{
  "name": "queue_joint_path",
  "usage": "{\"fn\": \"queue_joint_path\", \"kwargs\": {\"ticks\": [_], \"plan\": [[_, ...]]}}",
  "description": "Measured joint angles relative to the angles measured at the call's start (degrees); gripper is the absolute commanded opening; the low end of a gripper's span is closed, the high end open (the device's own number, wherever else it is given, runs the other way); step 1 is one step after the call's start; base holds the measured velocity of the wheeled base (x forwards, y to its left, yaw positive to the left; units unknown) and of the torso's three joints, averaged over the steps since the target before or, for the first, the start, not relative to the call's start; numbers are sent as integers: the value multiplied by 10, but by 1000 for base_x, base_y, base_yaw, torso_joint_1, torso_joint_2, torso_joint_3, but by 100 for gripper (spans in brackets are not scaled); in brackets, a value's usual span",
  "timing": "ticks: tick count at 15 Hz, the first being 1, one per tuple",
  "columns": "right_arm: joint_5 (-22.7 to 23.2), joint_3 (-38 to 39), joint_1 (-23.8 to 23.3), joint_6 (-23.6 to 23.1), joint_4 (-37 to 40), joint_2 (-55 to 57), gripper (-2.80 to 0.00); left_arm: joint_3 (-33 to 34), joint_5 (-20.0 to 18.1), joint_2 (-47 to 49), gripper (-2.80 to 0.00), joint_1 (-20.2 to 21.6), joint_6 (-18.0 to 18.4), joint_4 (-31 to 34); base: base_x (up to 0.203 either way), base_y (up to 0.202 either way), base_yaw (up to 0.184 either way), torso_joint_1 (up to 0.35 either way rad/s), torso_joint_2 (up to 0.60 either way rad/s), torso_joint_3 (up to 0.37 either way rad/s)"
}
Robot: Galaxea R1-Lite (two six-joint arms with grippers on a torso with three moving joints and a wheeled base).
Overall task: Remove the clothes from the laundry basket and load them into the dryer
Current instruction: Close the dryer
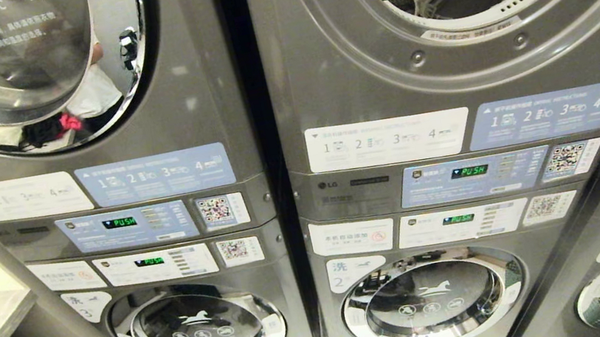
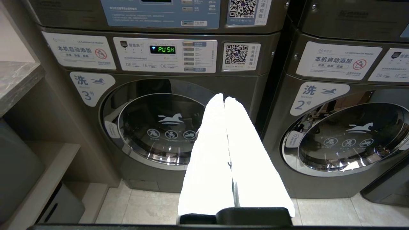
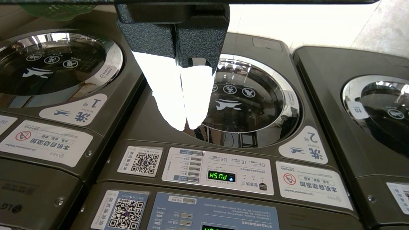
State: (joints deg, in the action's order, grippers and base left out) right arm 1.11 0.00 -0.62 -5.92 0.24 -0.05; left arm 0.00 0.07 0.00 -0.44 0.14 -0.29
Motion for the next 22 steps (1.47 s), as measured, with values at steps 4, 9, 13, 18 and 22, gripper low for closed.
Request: {"fn": "queue_joint_path", "kwargs": {"ticks": [4, 9, 13, 18, 22], "plan": [[-1, 0, 0, 0, 0, 0, -280, 0, 0, 0, -280, 0, 0, 0, -175, -167, 5, -3, 13, 6], [-1, 0, 0, 0, 0, 0, -280, 0, 0, 0, -280, 0, 0, 0, -190, -195, 3, -2, 1, 4], [0, 0, 0, 0, 0, 0, -280, 0, 0, 0, -280, 0, 0, 2, -24, -123, 10, 6, -3, 4], [-1, 0, 0, 1, 0, 0, -280, 0, 0, 0, -280, 0, 0, 0, 0, -193, 2, 2, 5, 3], [-1, 0, 0, 0, 0, 0, -280, 0, 0, 0, -280, 0, 0, 0, 0, -195, 1, -2, 2, 5]]}}
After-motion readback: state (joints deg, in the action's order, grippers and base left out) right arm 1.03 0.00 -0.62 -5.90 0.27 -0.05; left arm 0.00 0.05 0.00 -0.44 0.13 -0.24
